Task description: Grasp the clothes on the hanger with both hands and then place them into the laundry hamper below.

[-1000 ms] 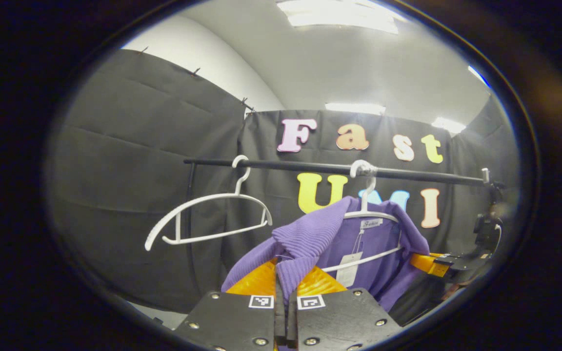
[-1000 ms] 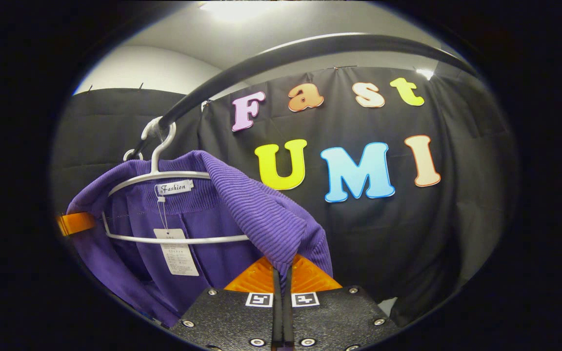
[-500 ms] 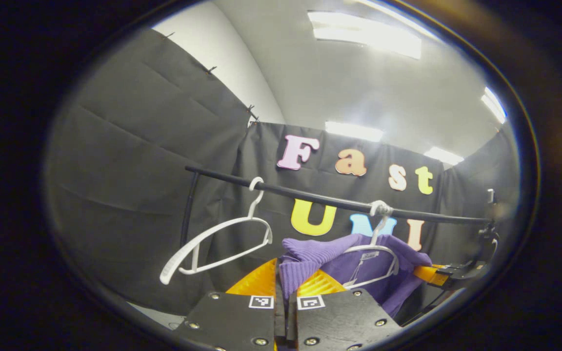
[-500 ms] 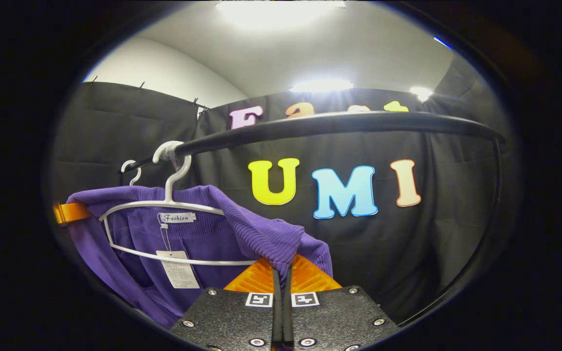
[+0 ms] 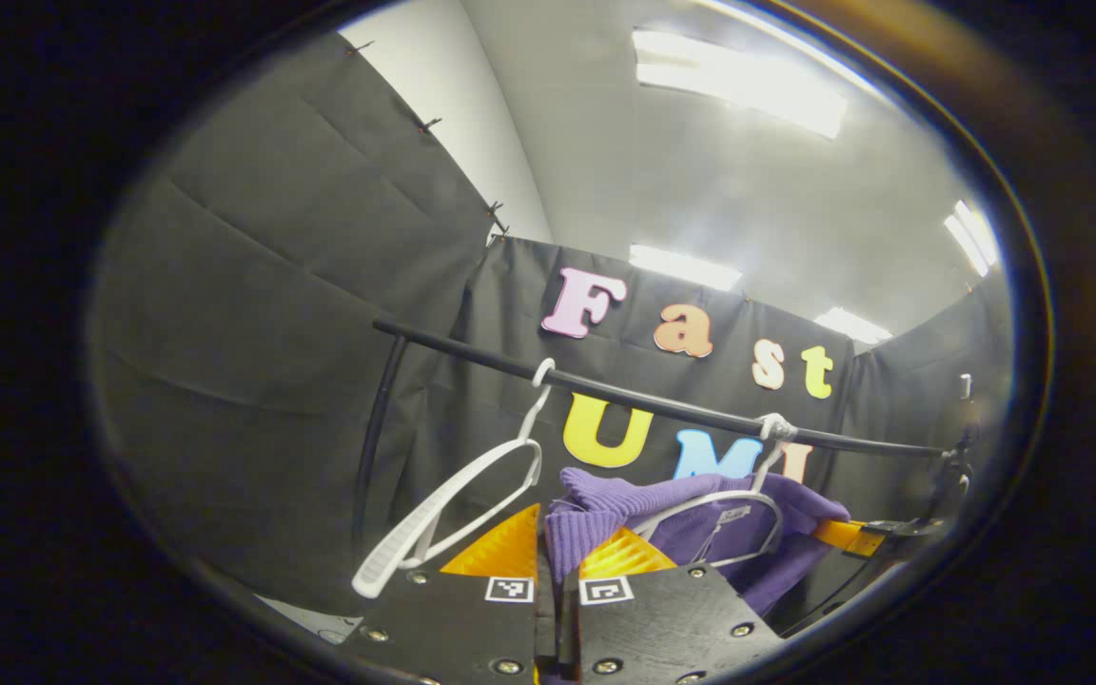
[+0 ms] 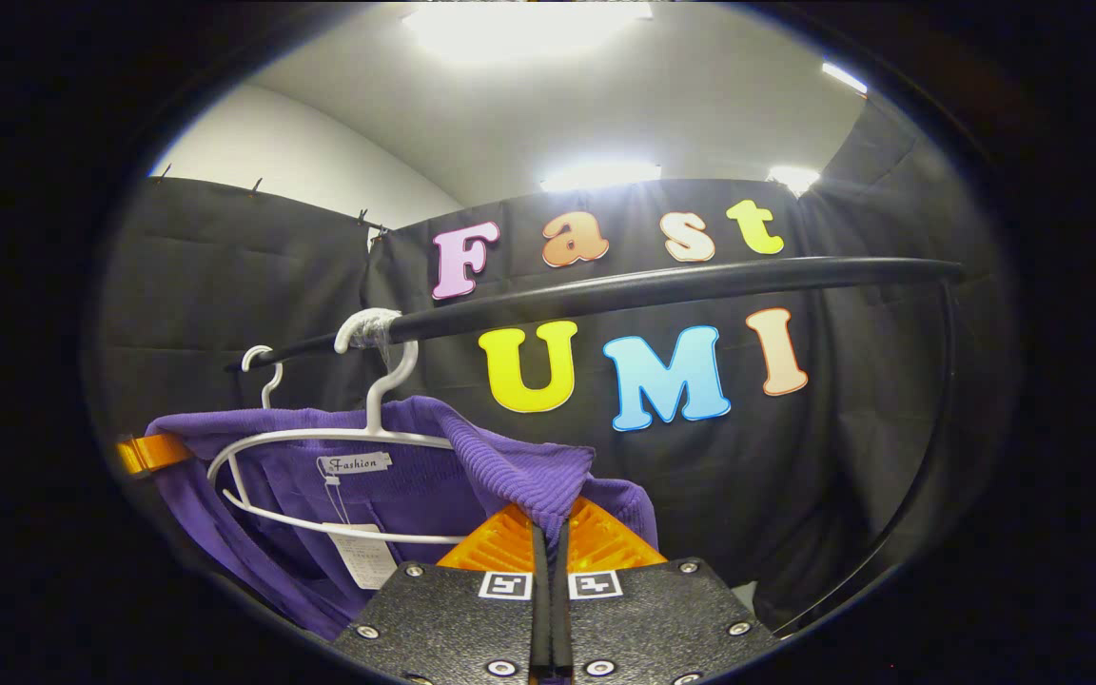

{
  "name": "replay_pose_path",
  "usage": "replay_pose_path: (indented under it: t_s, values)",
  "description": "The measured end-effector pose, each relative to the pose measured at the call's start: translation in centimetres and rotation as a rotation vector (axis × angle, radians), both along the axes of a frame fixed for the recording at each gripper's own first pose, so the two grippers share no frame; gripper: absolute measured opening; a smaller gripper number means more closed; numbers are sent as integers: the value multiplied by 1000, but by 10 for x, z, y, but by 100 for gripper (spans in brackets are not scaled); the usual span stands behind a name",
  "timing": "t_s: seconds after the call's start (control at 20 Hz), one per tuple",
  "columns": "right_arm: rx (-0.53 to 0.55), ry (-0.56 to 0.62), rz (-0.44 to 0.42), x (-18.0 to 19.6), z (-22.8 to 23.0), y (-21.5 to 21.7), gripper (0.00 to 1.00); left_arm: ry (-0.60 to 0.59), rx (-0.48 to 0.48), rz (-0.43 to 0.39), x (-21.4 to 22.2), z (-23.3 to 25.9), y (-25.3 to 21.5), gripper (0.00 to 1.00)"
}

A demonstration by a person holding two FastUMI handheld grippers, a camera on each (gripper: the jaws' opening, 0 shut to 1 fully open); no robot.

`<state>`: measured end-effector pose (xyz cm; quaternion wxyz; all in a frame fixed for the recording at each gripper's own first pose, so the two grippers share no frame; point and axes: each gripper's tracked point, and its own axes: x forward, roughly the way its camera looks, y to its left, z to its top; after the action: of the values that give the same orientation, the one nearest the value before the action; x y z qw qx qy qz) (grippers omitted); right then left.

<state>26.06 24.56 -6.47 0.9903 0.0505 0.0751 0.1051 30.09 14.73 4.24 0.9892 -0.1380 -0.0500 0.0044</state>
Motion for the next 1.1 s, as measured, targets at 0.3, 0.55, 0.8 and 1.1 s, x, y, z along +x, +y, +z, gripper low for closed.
replay_pose_path:
  t_s: [0.3, 0.55, 0.8, 1.1]
  values:
    - [-31, -11, -15, -12, 1, 12, 0, 50, -18, -17, 4, -28, 25, 2]
    - [-73, -29, -1, -15, -1, 15, 0, 86, -47, -20, 5, -57, 24, 2]
    - [-59, -28, 29, -16, -7, 14, 0, 136, -21, -4, -1, -77, 11, 2]
    - [-45, -39, 94, -26, -13, 6, 0, 208, 6, 10, -15, -104, -32, 2]
